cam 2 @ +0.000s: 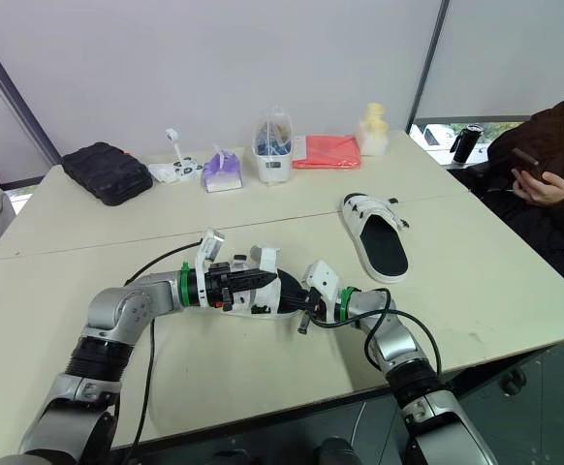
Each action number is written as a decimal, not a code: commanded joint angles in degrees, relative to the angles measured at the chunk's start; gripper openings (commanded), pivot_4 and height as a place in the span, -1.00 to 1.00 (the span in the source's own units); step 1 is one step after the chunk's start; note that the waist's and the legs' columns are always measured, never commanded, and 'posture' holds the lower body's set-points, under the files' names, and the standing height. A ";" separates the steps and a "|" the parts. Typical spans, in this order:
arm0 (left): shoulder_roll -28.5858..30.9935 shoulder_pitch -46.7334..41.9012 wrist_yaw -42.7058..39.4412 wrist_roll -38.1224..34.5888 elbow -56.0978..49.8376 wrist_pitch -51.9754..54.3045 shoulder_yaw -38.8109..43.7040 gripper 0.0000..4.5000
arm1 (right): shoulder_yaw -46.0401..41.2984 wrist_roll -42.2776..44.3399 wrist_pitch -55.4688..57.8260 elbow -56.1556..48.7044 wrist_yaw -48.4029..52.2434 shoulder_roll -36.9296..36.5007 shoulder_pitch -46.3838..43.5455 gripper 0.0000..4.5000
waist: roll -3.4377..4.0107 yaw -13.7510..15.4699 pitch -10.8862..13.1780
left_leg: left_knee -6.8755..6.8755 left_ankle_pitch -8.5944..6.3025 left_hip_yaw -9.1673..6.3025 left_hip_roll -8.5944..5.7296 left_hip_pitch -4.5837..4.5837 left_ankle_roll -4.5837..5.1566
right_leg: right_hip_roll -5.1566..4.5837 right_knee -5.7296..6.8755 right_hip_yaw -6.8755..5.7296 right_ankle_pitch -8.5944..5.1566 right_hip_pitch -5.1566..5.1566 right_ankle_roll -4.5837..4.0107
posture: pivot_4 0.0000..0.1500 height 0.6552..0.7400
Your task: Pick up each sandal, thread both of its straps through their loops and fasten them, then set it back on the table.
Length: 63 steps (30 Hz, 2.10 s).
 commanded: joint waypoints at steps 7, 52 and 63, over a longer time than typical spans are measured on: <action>0.19 2.01 1.93 2.12 -2.21 -2.62 -2.03 -0.98 | 2.66 -3.05 1.91 3.69 -0.08 0.27 1.82 -1.00 | 0.00 0.05 0.00 | -0.02 0.00 0.00 0.00 0.01 -0.01 | 0.00 -0.03 0.00 0.00 0.01 0.00 | 1.00 1.00; 15.95 13.53 -0.31 0.33 -21.24 -3.07 -0.60 0.73 | 2.86 -3.33 1.02 5.39 0.12 1.20 1.43 -1.00 | 0.04 0.00 0.03 | -0.41 0.02 0.07 0.17 0.12 -0.04 | 0.08 -0.20 0.05 -0.04 -0.05 -0.11 | 1.00 1.00; 15.76 13.03 -1.19 4.44 -17.71 -5.94 -7.02 0.73 | 3.02 -3.54 0.98 5.77 0.77 1.11 0.92 -1.00 | 0.03 0.03 0.03 | -0.40 0.02 0.08 0.21 0.09 -0.04 | 0.10 -0.21 0.04 -0.06 -0.06 -0.15 | 1.00 1.00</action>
